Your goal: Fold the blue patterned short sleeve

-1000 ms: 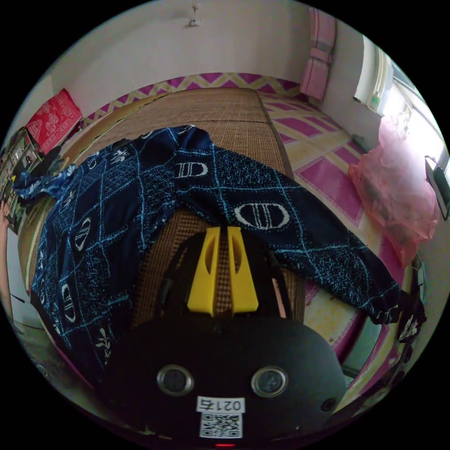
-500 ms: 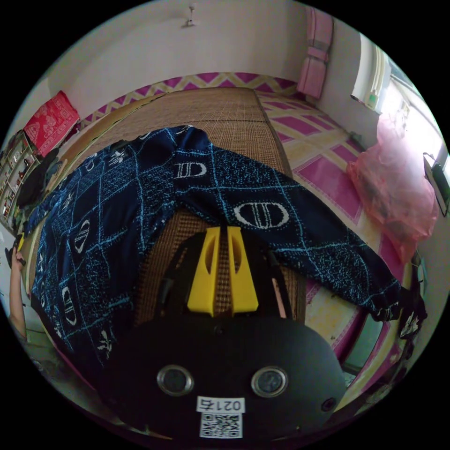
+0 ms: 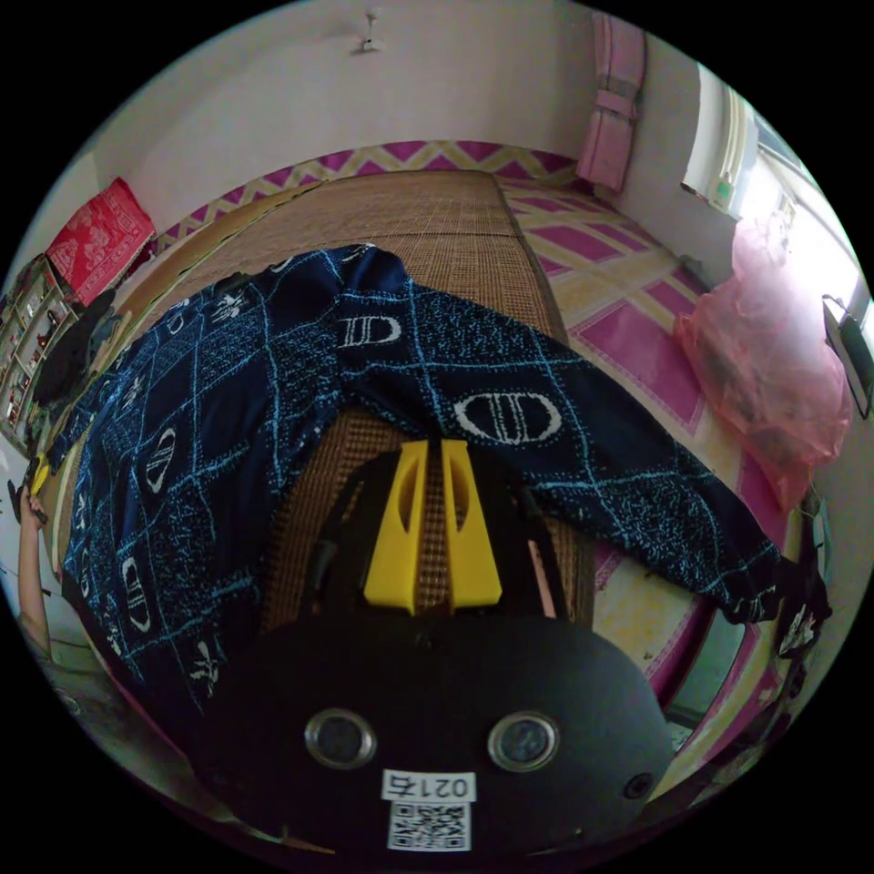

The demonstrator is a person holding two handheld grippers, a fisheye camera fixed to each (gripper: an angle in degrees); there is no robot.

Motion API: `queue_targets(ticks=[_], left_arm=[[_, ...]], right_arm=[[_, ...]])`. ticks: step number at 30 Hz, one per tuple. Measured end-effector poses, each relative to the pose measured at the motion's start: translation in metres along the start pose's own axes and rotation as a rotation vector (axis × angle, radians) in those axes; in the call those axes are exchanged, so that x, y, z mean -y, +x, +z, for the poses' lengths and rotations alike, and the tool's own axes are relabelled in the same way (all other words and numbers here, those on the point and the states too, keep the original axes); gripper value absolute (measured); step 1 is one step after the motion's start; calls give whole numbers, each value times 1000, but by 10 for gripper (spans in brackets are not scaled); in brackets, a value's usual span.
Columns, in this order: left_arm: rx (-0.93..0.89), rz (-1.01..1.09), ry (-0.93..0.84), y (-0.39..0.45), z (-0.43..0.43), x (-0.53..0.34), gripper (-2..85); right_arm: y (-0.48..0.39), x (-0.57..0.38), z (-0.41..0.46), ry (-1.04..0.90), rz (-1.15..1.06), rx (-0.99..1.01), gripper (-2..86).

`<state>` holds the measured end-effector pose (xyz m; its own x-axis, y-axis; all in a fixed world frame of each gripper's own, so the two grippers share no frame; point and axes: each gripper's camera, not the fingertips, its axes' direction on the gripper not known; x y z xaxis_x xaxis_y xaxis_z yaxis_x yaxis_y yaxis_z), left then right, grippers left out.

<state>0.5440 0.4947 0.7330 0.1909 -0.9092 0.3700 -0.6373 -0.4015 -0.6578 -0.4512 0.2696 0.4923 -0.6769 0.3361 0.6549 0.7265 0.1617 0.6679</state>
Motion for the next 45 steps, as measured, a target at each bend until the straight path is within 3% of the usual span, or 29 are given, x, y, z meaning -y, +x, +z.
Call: queue_targets(ticks=[4,8,10,13,21,29,33,39,45], left_arm=[[12,71,-156,13,24,23,58],[-31,52,-118,23,11,36,-4],[-47,39,-107,25,9,38,-6],[28,-9,-272,23,39,32,-2],[15,82,-262,60,54,19,107],[-88,72,-382,98,99,-22,2],[-144,46,-270,118,95,-45,-8],[-210,208,-106,226,60,-76,-10],[-250,517,-57,426,48,-118,-10]], right_arm=[[0,0,1,0,-4,-8,32],[3,-1,2,0,1,1,32],[5,-1,2,0,2,4,32],[7,-1,2,0,1,3,32],[13,0,3,1,2,3,31],[22,0,2,1,4,6,30],[26,1,2,1,1,1,31],[39,1,0,2,13,27,28],[48,1,-2,1,11,21,26]])
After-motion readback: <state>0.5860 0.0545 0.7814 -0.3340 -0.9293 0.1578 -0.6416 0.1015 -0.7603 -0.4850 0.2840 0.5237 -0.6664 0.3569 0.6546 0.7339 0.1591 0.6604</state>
